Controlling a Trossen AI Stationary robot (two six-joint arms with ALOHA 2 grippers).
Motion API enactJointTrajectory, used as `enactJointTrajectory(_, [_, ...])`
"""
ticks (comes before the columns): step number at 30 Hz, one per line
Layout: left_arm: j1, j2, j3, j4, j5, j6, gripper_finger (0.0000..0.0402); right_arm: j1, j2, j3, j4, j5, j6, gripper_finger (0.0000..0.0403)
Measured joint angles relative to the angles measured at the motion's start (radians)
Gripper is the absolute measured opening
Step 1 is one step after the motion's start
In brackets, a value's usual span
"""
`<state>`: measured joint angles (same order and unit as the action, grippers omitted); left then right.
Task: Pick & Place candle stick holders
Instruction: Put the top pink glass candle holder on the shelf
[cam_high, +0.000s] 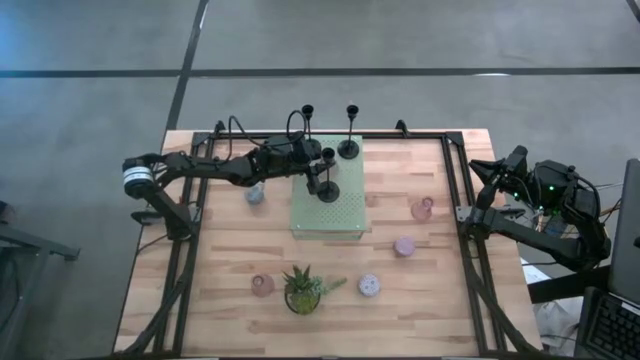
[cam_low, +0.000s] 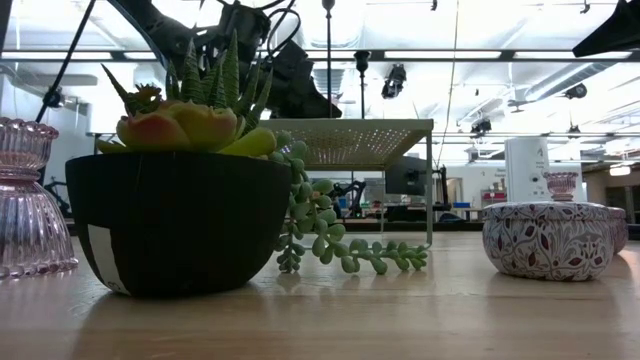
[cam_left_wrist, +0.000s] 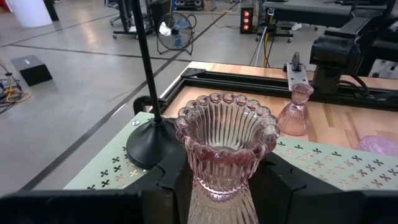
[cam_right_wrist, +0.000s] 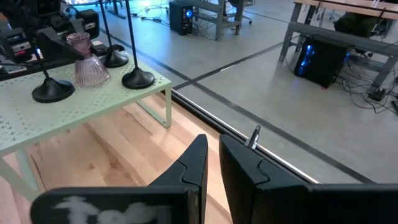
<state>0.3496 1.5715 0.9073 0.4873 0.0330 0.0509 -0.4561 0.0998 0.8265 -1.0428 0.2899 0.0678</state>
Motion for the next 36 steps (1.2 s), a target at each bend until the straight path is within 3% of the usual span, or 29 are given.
enactJointTrajectory(27, [0.0, 0.0, -0.001, 0.02, -0.008, 0.0, 0.016, 0.0, 0.0, 0.0, 0.0, 0.0, 0.0, 0.0034])
enactJointTrajectory(36, [0.002, 0.0, -0.001, 0.027, -0.008, 0.001, 0.0209, 0.0, 0.0, 0.0, 0.0, 0.0, 0.0, 0.0034])
